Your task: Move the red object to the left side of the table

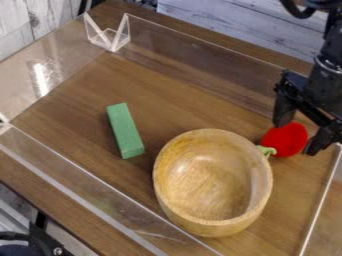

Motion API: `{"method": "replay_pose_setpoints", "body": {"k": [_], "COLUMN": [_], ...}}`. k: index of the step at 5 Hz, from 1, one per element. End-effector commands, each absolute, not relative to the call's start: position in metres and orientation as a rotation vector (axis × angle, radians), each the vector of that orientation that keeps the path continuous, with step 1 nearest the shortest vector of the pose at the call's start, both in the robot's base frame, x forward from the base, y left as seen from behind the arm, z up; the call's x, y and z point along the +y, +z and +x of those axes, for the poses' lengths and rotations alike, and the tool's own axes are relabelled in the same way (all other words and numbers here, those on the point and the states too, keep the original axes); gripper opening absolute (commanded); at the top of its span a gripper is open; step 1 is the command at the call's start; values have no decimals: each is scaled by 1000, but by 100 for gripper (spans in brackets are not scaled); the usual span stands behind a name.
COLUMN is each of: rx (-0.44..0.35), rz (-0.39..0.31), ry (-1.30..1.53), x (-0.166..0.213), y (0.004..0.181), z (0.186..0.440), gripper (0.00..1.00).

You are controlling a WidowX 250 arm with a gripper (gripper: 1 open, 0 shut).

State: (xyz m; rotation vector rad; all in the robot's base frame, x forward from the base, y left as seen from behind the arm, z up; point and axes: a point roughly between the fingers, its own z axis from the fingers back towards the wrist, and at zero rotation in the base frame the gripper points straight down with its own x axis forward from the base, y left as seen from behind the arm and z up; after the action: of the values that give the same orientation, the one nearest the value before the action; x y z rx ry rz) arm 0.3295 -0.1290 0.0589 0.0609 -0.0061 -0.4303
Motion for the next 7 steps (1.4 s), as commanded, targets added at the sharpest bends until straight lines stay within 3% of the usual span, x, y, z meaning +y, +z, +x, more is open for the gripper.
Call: {"method": "replay_pose_setpoints", "body": {"k": [1, 2, 4, 6, 7], "rx": [-71, -92, -103, -124, -138], "rz": [70, 93, 157, 194, 209], "ry": [-535, -635, -551, -550, -544], "x": [-133, -137, -121, -97, -108], "y": [66, 61, 71, 68, 64], "z": [329, 325, 334, 339, 346], "gripper": [100, 100, 100, 100, 100]}}
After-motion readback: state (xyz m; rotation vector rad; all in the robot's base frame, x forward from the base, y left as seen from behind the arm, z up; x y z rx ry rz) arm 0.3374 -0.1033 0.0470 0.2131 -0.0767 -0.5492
